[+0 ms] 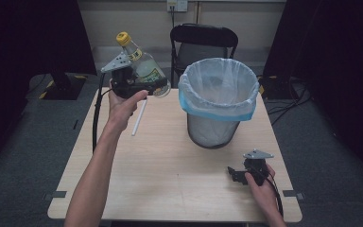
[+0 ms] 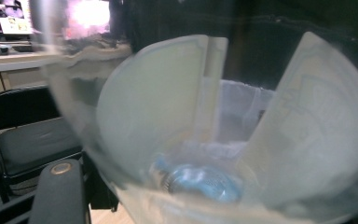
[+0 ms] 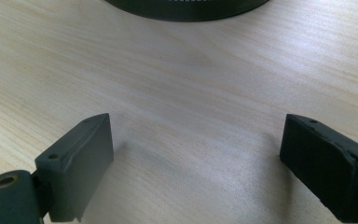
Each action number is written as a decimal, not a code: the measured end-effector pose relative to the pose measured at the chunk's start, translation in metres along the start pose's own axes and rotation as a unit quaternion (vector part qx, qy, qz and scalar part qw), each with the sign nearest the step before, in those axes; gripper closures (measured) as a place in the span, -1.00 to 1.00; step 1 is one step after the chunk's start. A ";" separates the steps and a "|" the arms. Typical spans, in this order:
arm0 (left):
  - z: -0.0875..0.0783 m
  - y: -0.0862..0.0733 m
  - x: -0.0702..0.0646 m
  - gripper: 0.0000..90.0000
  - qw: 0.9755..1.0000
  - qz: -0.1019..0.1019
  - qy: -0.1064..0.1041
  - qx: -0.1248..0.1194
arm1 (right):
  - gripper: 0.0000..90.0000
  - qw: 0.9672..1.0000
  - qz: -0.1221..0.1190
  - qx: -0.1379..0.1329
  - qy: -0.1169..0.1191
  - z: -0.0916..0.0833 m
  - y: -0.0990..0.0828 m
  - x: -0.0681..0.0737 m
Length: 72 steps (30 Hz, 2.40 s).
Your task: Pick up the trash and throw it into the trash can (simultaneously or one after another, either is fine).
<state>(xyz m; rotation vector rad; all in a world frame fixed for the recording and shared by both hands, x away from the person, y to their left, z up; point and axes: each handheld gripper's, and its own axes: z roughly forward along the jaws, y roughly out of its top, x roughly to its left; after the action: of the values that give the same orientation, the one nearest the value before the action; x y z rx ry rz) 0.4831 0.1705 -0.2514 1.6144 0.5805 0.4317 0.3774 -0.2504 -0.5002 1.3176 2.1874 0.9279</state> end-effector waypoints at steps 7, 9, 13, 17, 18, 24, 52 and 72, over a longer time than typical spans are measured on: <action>0.009 0.011 -0.005 -0.37 1.000 0.001 -0.008 -0.008 | -0.81 1.000 0.000 0.000 0.001 0.000 0.000 0.000; 0.013 0.014 -0.007 -0.37 1.000 0.001 -0.009 -0.010 | -0.81 1.000 0.000 0.000 0.000 0.000 0.000 0.000; 0.022 0.023 -0.011 -0.37 1.000 -0.002 -0.014 -0.016 | -0.81 1.000 0.000 0.000 0.000 0.000 0.000 0.000; 0.030 0.029 -0.015 -0.37 1.000 0.004 -0.020 -0.016 | -0.81 1.000 -0.001 0.000 0.000 0.000 0.000 0.000; 0.030 0.029 -0.015 -0.37 1.000 0.004 -0.020 -0.016 | -0.81 1.000 -0.001 0.000 0.000 0.000 0.000 0.000; 0.049 0.035 -0.027 -0.37 0.999 0.005 -0.032 -0.016 | -0.81 1.000 0.000 0.000 0.000 0.000 0.000 0.000; 0.107 0.034 -0.042 -0.38 0.997 -0.011 -0.074 0.021 | -0.81 1.000 0.000 0.000 0.000 0.000 0.000 0.000; 0.130 0.032 -0.048 -0.62 0.995 -0.022 -0.080 0.055 | -0.81 1.000 0.000 0.000 0.000 0.000 0.000 0.000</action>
<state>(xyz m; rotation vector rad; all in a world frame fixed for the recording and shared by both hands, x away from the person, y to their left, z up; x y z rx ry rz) 0.5249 0.0361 -0.2332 1.7196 0.5233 0.2386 0.3772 -0.2502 -0.5002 1.3179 2.1869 0.9275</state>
